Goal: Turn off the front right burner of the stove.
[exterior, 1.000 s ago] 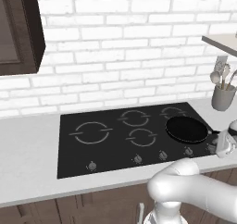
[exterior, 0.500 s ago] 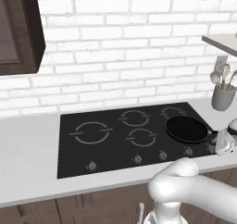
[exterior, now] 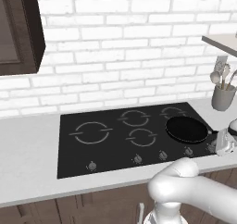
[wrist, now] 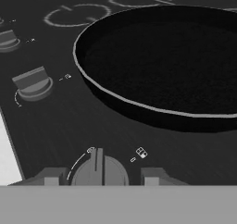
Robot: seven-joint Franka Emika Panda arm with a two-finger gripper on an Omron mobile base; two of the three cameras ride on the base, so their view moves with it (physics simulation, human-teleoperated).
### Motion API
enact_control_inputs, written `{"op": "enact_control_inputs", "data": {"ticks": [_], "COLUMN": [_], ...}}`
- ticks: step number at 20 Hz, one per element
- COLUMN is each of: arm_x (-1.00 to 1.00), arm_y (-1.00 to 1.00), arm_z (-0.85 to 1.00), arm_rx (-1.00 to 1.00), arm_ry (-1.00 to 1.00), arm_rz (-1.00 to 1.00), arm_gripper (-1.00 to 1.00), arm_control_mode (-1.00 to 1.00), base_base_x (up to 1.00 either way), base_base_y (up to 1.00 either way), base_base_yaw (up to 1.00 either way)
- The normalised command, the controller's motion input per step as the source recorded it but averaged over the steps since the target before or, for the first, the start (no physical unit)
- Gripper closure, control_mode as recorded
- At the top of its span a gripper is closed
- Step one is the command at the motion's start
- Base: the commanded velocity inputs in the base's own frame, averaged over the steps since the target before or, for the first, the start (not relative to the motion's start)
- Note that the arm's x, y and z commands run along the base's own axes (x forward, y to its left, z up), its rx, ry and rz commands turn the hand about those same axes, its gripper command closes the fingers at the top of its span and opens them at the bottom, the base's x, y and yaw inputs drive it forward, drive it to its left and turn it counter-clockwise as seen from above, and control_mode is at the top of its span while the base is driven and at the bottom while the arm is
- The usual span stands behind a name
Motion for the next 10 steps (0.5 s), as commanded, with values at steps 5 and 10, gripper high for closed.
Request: {"op": "enact_control_inputs", "data": {"ticks": [5,10], "arm_x": [0.00,0.00], "arm_y": [0.00,0.00], "arm_z": [0.01,0.01], "arm_rx": [0.00,0.00], "arm_ry": [0.00,0.08], "arm_rz": [-0.09,-0.27], "arm_gripper": [1.00,1.00], "arm_control_mode": [-1.00,-1.00], "base_base_x": [0.00,0.00], "base_base_y": [0.00,0.00], "base_base_yaw": [0.00,0.00]}}
